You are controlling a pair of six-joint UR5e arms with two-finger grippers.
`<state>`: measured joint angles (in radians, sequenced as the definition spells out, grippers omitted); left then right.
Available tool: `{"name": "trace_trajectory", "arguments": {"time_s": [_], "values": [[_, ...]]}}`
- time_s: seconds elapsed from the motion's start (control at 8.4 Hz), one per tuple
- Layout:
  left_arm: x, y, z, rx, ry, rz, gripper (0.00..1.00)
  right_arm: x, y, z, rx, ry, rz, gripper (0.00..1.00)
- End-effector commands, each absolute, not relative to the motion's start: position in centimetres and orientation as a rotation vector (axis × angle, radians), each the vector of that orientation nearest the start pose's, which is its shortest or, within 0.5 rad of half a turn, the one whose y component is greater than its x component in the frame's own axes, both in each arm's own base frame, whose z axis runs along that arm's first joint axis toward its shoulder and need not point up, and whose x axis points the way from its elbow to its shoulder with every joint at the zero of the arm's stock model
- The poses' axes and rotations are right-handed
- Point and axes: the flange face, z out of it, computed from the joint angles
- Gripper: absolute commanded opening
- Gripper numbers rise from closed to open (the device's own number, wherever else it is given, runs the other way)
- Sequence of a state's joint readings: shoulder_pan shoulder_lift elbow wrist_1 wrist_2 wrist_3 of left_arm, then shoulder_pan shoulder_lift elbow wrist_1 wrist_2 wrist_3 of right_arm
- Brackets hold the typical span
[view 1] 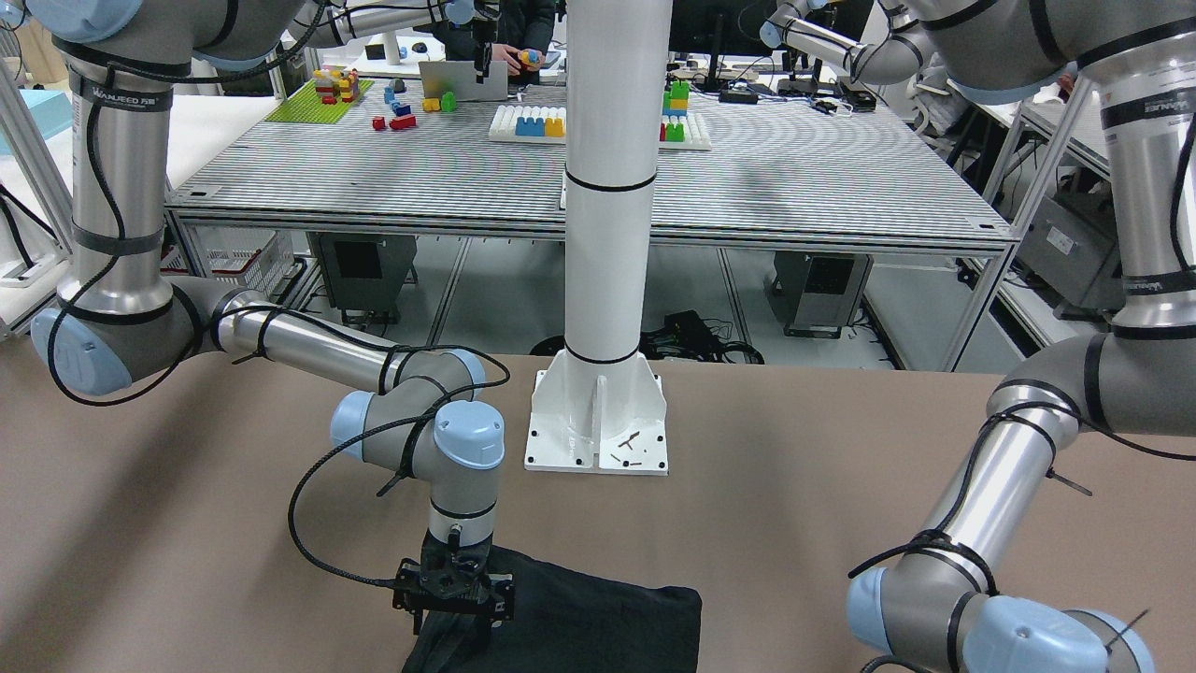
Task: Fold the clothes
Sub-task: 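Slide the right gripper along the shirt's side edge toward the robot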
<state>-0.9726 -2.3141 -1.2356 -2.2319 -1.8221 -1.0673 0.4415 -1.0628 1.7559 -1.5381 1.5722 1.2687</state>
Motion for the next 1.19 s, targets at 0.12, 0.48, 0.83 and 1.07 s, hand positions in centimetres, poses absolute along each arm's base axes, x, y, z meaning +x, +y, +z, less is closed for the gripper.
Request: {"name": "trace_trajectory", "arguments": {"time_s": [0.12, 0.48, 0.83, 1.07], "values": [[35.3, -71.2, 27.5, 0.550, 0.938, -0.294, 0.95, -51.9, -39.3, 32.5, 0.232, -0.633, 0.132, 0.95], [35.1, -71.2, 27.6, 0.555, 0.936, -0.300, 0.95, -45.8, -36.2, 34.5, 0.208, -0.637, 0.123, 0.94], [34.8, -71.4, 27.5, 0.557, 0.935, -0.306, 0.95, -44.6, -35.1, 32.1, 0.220, -0.693, 0.122, 0.94], [34.9, -71.4, 27.6, 0.556, 0.932, -0.304, 0.95, -48.1, -37.9, 27.6, 0.294, -0.725, 0.100, 0.95]]}}
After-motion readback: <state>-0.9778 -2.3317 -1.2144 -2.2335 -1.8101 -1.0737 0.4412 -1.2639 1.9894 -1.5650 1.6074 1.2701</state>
